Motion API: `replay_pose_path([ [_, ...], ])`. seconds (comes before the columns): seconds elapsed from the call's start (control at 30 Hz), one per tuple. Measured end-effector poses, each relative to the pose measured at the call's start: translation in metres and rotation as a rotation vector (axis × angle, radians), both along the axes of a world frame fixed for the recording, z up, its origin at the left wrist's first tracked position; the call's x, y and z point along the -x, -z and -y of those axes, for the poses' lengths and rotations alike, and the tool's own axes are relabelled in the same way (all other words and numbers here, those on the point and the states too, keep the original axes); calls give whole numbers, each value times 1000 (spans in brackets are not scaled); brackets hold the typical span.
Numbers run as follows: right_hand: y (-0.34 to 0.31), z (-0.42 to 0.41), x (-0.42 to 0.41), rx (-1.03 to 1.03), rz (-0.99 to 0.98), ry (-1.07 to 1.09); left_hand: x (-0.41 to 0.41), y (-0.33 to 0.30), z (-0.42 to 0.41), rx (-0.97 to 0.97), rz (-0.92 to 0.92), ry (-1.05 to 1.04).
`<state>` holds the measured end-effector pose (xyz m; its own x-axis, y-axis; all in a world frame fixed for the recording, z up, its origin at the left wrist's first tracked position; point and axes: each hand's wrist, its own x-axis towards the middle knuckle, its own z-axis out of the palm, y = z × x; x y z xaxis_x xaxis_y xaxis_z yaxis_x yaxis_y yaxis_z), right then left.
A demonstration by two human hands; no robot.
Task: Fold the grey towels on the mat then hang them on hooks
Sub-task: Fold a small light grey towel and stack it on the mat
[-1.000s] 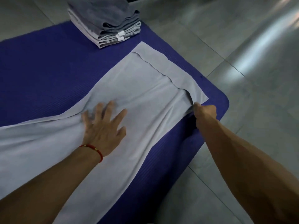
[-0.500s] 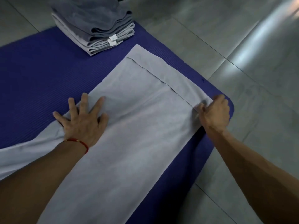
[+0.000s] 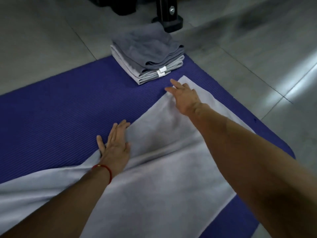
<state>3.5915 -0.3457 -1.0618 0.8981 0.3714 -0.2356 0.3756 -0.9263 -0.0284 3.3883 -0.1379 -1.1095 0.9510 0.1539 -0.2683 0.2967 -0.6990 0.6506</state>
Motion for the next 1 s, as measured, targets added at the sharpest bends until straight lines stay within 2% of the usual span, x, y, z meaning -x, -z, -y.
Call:
replay_pose_path([
  [0.1,1,-7,-18,84,17,-62,-1,3,-3,47,57,-67],
  [0.23,-1,0,-39,189,115,-152,-1,6,2,-48,103,-115],
  [0.3,-2,5,-49,237,139,-166,-1,9,5,-131,134,-148],
  [0.37,-1,13,-56,252,139,-168,0,13,8,-295,178,-154],
  [0.43,1,20,-65,178,73,-168,-2,8,7,-473,141,-183],
  [0.47,0,24,-68,118,7,-168,-4,2,5,-539,68,-190],
  [0.53,-6,30,-74,27,-130,-140,-13,-8,-2,-660,-84,-136],
  [0.57,-8,32,-78,-4,-163,-127,-18,-11,-6,-711,-96,-85],
  [0.63,-10,38,-87,-31,-135,-114,-32,-17,-20,-742,-23,-39],
  [0.73,-4,42,-102,-54,26,-96,-57,-15,-44,-763,96,-78],
  [0.83,8,44,-107,-146,164,-10,-67,-5,-47,-708,134,-139],
  [1.0,54,40,-90,-222,161,114,-52,31,-47,-757,250,-187],
])
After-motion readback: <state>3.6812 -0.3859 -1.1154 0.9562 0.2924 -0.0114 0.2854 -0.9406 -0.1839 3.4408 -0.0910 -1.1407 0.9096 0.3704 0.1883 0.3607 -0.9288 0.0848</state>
